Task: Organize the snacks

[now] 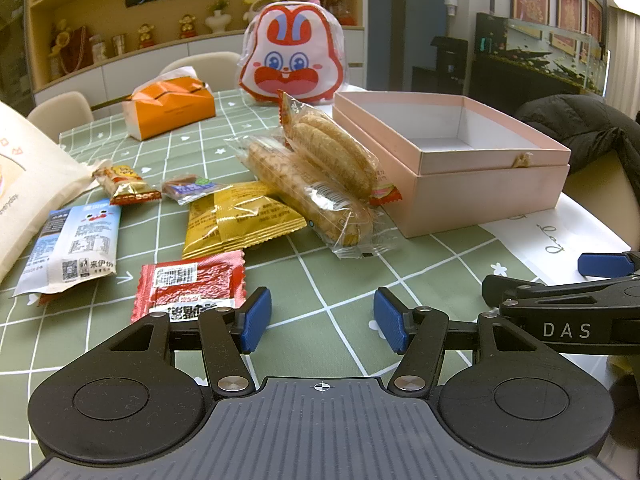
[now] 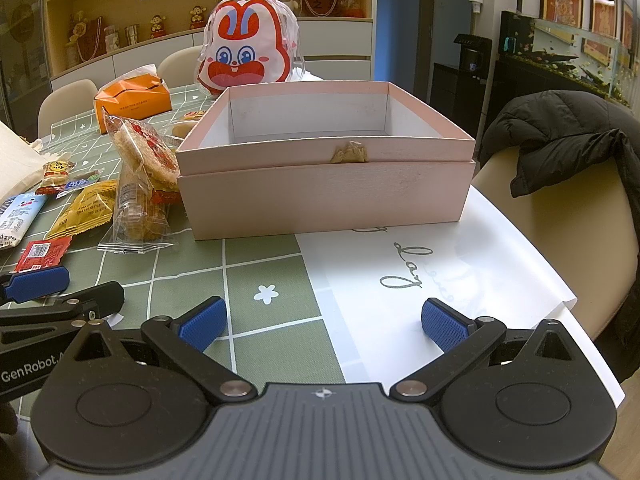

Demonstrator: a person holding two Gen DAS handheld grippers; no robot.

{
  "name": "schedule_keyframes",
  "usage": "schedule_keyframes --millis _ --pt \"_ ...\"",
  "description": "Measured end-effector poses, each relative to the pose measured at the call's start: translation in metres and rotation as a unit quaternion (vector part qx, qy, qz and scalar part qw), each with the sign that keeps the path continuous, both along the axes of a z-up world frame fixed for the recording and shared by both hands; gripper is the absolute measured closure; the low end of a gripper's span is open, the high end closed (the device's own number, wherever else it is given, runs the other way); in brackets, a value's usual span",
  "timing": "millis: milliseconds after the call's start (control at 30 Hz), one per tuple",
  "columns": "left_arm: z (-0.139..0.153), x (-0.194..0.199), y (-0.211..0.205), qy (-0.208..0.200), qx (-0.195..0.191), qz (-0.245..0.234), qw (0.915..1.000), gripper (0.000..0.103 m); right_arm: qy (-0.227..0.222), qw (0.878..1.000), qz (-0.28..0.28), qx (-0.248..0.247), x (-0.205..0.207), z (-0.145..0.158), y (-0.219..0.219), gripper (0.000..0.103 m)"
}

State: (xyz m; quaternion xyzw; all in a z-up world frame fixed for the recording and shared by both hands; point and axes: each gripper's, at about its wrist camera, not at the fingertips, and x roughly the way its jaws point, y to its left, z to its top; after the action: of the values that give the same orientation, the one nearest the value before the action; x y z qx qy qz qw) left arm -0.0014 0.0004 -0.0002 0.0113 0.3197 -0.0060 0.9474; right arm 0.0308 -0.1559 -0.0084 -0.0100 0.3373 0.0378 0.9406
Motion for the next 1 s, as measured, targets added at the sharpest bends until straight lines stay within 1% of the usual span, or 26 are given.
schedule_keyframes --millis 333,367,433,500,533,567,600,667,700,767,800,833,867,900,933,967,1000 --pt "0.000 0.000 0.000 0.000 -0.002 -0.001 1.0000 0.039 0.000 1.000 0.000 0.000 0.001 0.000 0.000 0.000" --pt "0.001 0.001 0.002 0.000 -0.007 -0.003 1.0000 0.041 0.000 1.000 0.000 0.000 0.001 0.001 0.000 0.000" --pt "0.003 0.000 0.006 0.002 -0.016 -0.019 0.9997 0.041 0.000 1.000 0.000 0.000 0.002 0.001 0.000 0.000" --pt "0.008 0.002 0.016 0.014 -0.054 -0.047 0.9974 0.041 0.003 1.000 0.007 -0.001 0.003 0.002 -0.001 0.000" --pt "0.011 0.003 0.024 0.019 -0.081 -0.057 0.9950 0.041 0.009 1.000 0.017 -0.001 0.004 0.003 -0.003 0.000" --pt "0.017 0.004 0.035 0.022 -0.111 -0.061 0.9917 0.041 0.018 0.999 0.028 -0.001 0.006 0.005 -0.004 0.000" --pt "0.024 0.005 0.046 0.015 -0.127 -0.058 0.9901 0.041 0.028 0.999 0.037 -0.003 0.008 0.007 -0.006 0.000" --pt "0.039 0.004 0.065 -0.017 -0.126 -0.038 0.9912 0.042 0.039 0.998 0.046 -0.005 0.011 0.009 -0.007 0.000" --pt "0.049 0.003 0.080 -0.041 -0.118 -0.020 0.9920 0.042 0.042 0.998 0.045 -0.006 0.012 0.010 -0.007 0.000" --pt "0.062 0.009 0.110 -0.071 -0.102 0.009 0.9922 0.042 0.048 0.998 0.044 -0.008 0.013 0.012 -0.007 0.000" --pt "0.065 0.013 0.122 -0.075 -0.092 0.022 0.9927 0.041 0.050 0.998 0.046 -0.009 0.010 0.015 -0.012 0.000" --pt "0.065 0.020 0.141 -0.078 -0.078 0.051 0.9926 0.041 0.052 0.997 0.050 -0.009 0.010 0.015 -0.012 0.000" --pt "0.062 0.027 0.161 -0.072 -0.071 0.090 0.9908 0.043 0.053 0.997 0.060 -0.010 0.014 0.013 -0.004 0.000" --pt "0.058 0.033 0.180 -0.058 -0.073 0.123 0.9879 0.043 0.055 0.996 0.071 -0.011 0.014 0.012 -0.001 0.000" --pt "0.053 0.037 0.197 -0.043 -0.083 0.149 0.9845 0.043 0.056 0.995 0.079 -0.012 0.016 0.012 -0.001 0.000" --pt "0.046 0.040 0.216 -0.028 -0.103 0.166 0.9804 0.043 0.056 0.995 0.083 -0.012 0.016 0.012 0.000 0.000" --pt "0.040 0.041 0.231 -0.016 -0.123 0.174 0.9770 0.043 0.054 0.995 0.085 -0.012 0.016 0.012 0.001 0.000"
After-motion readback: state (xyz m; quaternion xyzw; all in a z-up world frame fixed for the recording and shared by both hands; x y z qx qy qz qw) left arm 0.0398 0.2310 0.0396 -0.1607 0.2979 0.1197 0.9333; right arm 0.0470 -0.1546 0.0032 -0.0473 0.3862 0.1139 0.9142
